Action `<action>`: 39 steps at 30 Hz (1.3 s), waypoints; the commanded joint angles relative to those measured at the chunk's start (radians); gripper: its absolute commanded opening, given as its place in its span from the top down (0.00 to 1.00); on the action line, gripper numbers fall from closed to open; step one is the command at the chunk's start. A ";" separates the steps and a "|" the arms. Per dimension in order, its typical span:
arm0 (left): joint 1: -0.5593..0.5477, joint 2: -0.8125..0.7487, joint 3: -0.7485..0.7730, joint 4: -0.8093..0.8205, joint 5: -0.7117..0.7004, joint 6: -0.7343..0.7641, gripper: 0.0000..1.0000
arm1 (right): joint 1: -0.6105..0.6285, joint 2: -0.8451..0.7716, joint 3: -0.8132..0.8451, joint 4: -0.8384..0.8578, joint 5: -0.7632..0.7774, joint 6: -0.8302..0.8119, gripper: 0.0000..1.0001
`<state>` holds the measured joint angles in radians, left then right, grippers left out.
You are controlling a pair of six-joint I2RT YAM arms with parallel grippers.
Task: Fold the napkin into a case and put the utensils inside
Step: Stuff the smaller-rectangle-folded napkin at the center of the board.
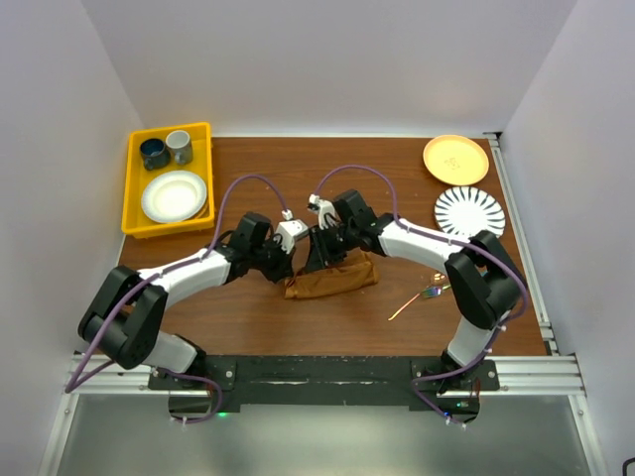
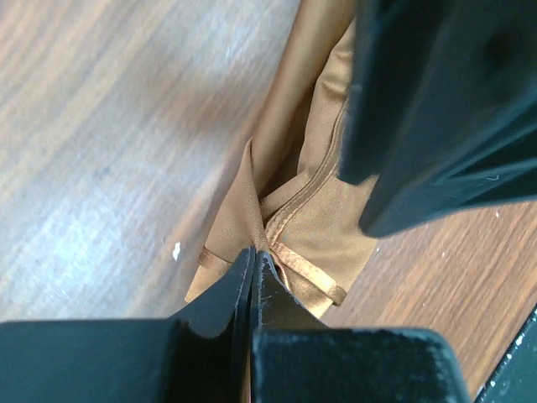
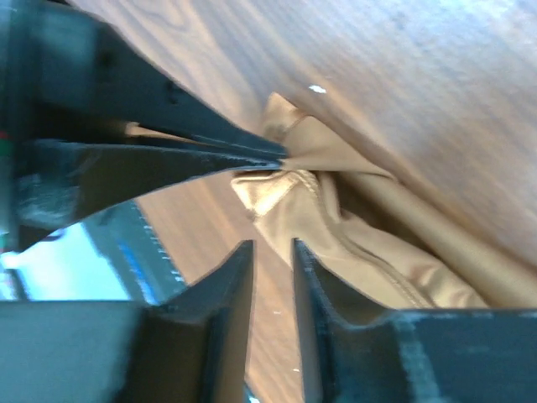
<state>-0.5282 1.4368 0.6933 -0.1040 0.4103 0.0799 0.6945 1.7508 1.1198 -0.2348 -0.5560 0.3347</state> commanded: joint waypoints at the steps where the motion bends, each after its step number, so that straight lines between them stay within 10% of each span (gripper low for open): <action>1: 0.010 0.004 0.003 -0.031 0.001 -0.026 1.00 | 0.007 0.006 -0.063 0.169 -0.062 0.243 0.84; 13: 0.057 0.014 0.002 -0.045 0.019 -0.055 1.00 | 0.040 0.156 -0.098 0.425 -0.013 0.506 0.95; 39: 0.060 -0.064 0.008 -0.085 0.101 -0.069 1.00 | 0.073 0.286 -0.092 0.425 0.084 0.742 0.84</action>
<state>-0.4713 1.4273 0.6880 -0.1673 0.4526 0.0334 0.7639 2.0098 1.0416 0.1921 -0.5404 1.0527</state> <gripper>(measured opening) 0.013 0.151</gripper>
